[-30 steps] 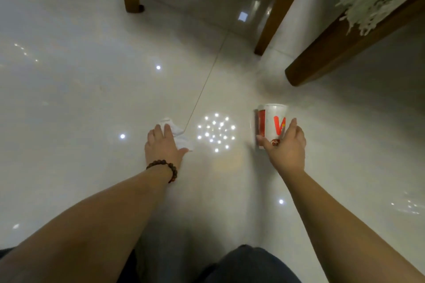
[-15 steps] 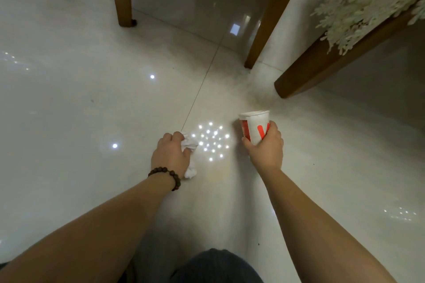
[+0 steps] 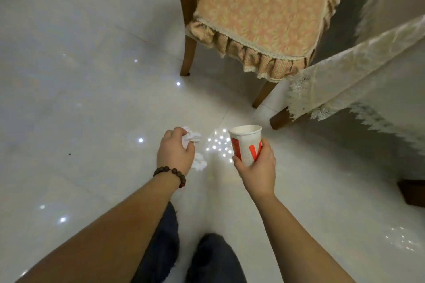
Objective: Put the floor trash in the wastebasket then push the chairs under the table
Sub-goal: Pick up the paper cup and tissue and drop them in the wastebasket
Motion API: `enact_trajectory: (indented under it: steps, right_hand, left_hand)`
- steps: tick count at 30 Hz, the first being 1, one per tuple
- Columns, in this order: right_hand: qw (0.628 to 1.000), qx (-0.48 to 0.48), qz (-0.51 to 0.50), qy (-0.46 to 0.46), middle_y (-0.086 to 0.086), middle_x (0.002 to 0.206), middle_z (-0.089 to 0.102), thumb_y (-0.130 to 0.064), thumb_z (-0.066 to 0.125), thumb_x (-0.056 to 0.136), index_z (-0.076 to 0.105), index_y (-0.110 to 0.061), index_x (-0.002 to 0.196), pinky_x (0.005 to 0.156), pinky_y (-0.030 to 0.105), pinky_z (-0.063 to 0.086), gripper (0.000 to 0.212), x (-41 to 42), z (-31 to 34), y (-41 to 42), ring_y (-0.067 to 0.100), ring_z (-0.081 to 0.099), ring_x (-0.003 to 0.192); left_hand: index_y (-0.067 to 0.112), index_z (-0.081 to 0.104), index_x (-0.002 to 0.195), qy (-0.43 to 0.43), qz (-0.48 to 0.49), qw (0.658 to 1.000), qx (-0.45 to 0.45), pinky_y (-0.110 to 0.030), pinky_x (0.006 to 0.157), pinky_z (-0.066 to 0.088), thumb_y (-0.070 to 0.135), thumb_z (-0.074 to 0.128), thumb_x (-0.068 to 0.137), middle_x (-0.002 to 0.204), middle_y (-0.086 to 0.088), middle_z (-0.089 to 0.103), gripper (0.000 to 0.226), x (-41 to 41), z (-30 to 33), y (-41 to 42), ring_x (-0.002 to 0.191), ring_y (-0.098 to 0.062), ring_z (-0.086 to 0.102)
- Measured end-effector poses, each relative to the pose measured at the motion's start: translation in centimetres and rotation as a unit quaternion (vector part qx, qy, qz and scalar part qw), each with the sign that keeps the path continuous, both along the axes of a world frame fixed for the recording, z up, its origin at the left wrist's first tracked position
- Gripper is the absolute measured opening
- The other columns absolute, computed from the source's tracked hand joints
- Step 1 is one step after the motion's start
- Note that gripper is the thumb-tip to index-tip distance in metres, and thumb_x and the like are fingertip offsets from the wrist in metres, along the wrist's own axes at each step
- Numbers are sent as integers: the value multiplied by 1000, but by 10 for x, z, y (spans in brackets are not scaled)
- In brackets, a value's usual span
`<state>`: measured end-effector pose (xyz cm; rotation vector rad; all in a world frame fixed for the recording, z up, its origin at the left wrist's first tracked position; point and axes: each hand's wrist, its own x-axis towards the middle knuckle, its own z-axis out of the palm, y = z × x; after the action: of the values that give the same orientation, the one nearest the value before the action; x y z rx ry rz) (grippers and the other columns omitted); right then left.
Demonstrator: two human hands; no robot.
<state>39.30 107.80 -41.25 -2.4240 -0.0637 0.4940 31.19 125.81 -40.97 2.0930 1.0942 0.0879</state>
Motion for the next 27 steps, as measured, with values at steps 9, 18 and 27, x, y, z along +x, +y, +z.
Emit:
enact_trajectory:
  steps: [9, 18, 27]
  right_hand:
    - [991, 40, 126, -25, 0, 133, 47, -43, 78, 71, 33, -25, 137, 97, 39, 44, 82, -59, 244, 52, 20, 46, 118]
    - [973, 73, 213, -54, 3, 133, 47, -40, 79, 71, 34, -21, 137, 96, 39, 44, 82, -86, 332, 151, 22, 46, 117]
    - [962, 80, 247, -81, 1, 126, 50, -47, 78, 67, 35, -24, 134, 91, 43, 49, 82, -63, 321, 371, 23, 48, 113]
  left_hand:
    - [16, 62, 108, -37, 53, 997, 29, -26, 84, 44, 12, 56, 84, 118, -7, 57, 24, -78, 243, 44, 100, -25, 59]
    - [13, 62, 106, -60, 128, 987, 71, -27, 80, 44, 11, 57, 85, 114, -9, 56, 22, -134, 328, 123, 97, -27, 59]
    - [14, 62, 105, -65, 152, 983, 83, -28, 81, 45, 11, 56, 84, 115, -7, 58, 23, -130, 326, 324, 98, -26, 60]
